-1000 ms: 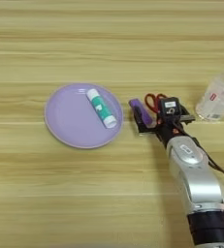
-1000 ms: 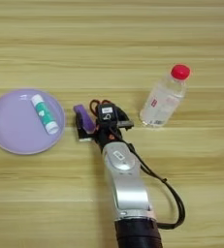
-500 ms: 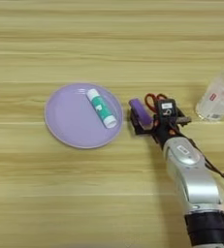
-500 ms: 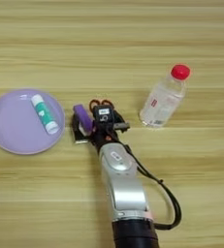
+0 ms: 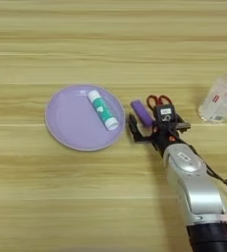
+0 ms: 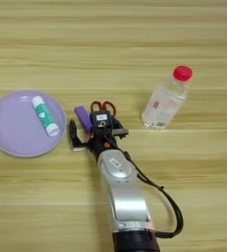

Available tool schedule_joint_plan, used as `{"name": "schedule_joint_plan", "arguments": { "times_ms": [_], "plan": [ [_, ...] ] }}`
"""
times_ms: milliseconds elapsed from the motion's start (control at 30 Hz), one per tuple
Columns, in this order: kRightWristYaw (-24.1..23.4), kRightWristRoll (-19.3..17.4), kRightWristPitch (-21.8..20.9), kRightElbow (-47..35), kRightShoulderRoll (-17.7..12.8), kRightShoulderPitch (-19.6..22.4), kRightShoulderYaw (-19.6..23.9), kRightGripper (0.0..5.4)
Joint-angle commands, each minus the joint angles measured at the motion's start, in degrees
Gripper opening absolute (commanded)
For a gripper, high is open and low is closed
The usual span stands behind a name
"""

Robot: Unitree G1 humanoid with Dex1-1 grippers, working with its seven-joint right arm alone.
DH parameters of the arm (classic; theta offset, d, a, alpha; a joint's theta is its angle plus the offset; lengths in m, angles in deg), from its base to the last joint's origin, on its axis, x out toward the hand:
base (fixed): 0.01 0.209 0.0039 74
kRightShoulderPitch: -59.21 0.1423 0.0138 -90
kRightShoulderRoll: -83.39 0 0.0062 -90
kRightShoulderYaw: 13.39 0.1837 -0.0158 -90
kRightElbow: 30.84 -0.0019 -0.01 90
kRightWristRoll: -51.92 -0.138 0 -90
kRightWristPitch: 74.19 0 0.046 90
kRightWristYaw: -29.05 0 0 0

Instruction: Move the objects on the table

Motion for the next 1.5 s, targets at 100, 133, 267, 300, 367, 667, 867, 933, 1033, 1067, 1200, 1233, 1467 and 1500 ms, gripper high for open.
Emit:
{"name": "schedule_joint_plan", "arguments": {
  "times_ms": [100, 133, 267, 300, 367, 667, 867, 933, 1033, 1067, 1200, 1233, 1467, 1500],
  "plan": [
    [-0.1, -0.6, -0.7, -1.7, -0.6, 2.3, 0.6, 5.38],
    [-0.1, -0.7, -0.7, -1.6, -0.7, 2.3, 0.6, 5.38],
    [0.3, -1.0, -0.2, -1.5, -0.6, 2.2, 0.4, 5.38],
    [0.4, -1.0, -0.2, -1.5, -0.6, 2.2, 0.3, 5.38],
    [0.4, -1.0, -0.1, -1.4, -0.7, 2.2, 0.2, 5.38],
    [1.0, -1.1, 0.0, 0.4, -0.6, 2.5, 0.2, 5.38],
    [1.1, -1.5, 0.3, 1.1, -0.6, 2.7, 0.3, 5.38],
    [1.2, -1.7, 0.4, 1.2, -0.5, 2.7, 0.4, 5.38],
    [1.4, -2.0, 0.5, 1.4, -0.5, 2.8, 0.4, 5.38],
    [1.5, -2.2, 0.6, 1.6, -0.5, 2.8, 0.5, 5.38],
    [1.6, -2.7, 0.9, 2.4, -0.5, 3.1, 0.8, 5.38],
    [1.7, -2.9, 1.1, 2.6, -0.5, 3.2, 0.9, 5.38],
    [1.9, -3.9, 1.7, 3.6, -0.4, 3.5, 1.5, 5.38],
    [2.0, -4.0, 1.8, 3.7, -0.4, 3.6, 1.5, 5.38]
  ]
}}
